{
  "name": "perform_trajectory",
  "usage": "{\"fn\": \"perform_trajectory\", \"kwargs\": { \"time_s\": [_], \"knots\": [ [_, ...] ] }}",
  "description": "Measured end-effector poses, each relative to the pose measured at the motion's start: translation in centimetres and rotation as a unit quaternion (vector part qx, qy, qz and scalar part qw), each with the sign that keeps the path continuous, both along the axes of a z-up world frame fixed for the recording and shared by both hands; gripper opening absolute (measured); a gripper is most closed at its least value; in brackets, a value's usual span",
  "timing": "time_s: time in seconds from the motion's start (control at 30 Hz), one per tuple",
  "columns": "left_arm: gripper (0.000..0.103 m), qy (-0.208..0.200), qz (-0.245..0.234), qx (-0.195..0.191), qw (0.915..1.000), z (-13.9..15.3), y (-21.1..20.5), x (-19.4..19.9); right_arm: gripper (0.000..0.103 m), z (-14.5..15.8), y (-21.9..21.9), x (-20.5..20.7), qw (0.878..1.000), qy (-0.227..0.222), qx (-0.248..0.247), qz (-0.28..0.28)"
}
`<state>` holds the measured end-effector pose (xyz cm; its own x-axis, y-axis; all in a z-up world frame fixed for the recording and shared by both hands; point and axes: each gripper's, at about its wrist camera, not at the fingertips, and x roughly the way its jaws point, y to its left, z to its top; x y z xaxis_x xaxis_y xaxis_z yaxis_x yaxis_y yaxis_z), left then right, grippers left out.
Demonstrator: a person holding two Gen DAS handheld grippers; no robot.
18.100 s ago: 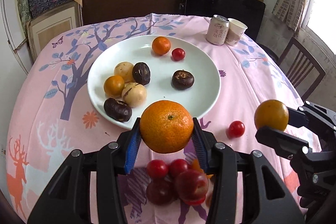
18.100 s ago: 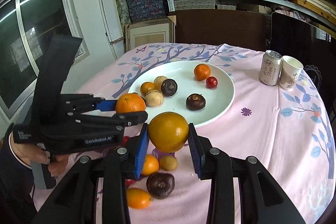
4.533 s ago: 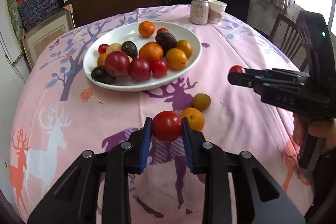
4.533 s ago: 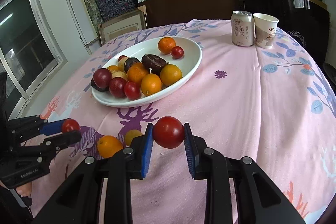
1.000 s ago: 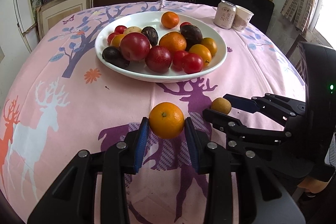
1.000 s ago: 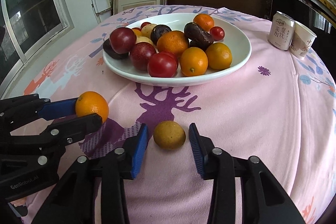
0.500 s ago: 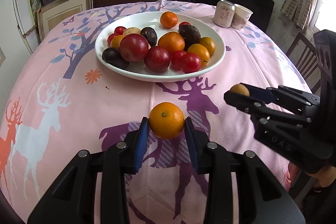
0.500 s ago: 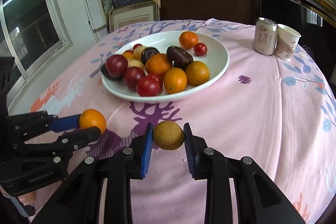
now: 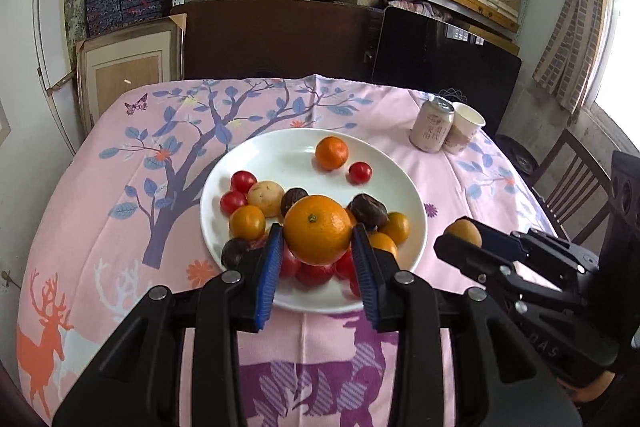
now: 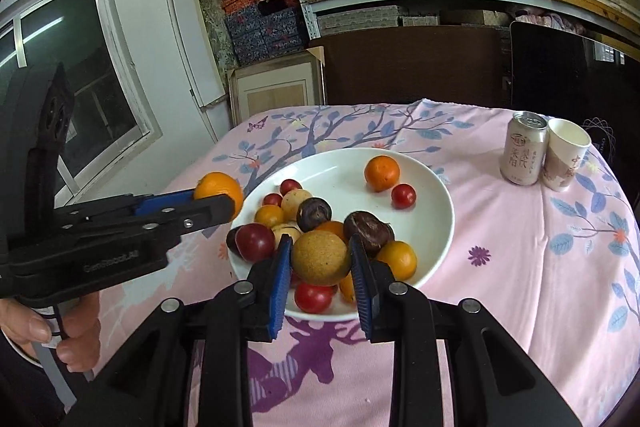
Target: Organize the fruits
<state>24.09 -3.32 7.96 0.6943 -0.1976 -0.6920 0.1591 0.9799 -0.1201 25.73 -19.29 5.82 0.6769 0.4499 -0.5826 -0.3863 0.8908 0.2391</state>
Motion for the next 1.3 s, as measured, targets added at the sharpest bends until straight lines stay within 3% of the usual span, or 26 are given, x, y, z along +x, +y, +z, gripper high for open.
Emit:
{"fn": "perform_trajectory", "kwargs": {
  "time_s": [0.3, 0.43, 0.5, 0.57, 0.6, 0.73, 0.8, 0.93, 1.0, 1.2, 1.3],
  "knots": [
    [0.034, 0.049, 0.036, 0.009, 0.9981, -4.2, 1.1, 5.2, 0.029, -3.6, 2.9, 4.5, 1.0, 0.023, -0.015, 0.007],
    [0.034, 0.056, 0.048, 0.009, 0.9972, -4.9, 1.4, 6.7, 0.034, -3.8, 2.2, 5.6, 1.0, 0.022, 0.015, -0.005],
    [0.045, 0.052, 0.06, 0.0, 0.9969, -5.0, 1.8, 7.0, 0.039, -3.7, 1.7, 5.5, 0.999, 0.021, 0.025, -0.007],
    [0.064, 0.043, 0.074, -0.004, 0.9963, -4.8, 2.1, 6.9, 0.044, -3.7, 1.3, 5.1, 0.999, 0.02, 0.026, -0.008],
    [0.065, 0.04, 0.076, -0.006, 0.9963, -4.6, 2.1, 6.9, 0.045, -3.7, 1.1, 4.8, 0.999, 0.02, 0.026, -0.008],
    [0.07, 0.038, 0.067, -0.001, 0.997, -4.3, 1.8, 6.3, 0.048, -3.5, 0.1, 3.7, 0.999, 0.023, 0.028, -0.013],
    [0.075, 0.035, 0.064, 0.01, 0.9973, -4.1, 1.4, 5.7, 0.06, -3.3, -0.2, 2.8, 0.999, 0.022, 0.021, -0.019],
    [0.09, 0.015, 0.068, 0.021, 0.9973, -3.5, 1.1, 3.9, 0.075, -3.4, -1.3, 1.2, 0.999, 0.03, 0.004, -0.043],
    [0.092, 0.009, 0.067, 0.019, 0.9975, -3.4, 1.1, 2.8, 0.086, -3.4, -1.9, 0.4, 0.998, 0.034, 0.0, -0.049],
    [0.095, 0.001, 0.048, 0.032, 0.9983, -3.5, 0.0, -0.9, 0.099, -3.5, -3.0, -2.5, 0.996, 0.035, -0.031, -0.07],
    [0.095, 0.0, 0.037, 0.039, 0.9986, -3.7, -0.6, -2.8, 0.099, -3.6, -3.1, -4.1, 0.996, 0.038, -0.037, -0.065]
  ]
}}
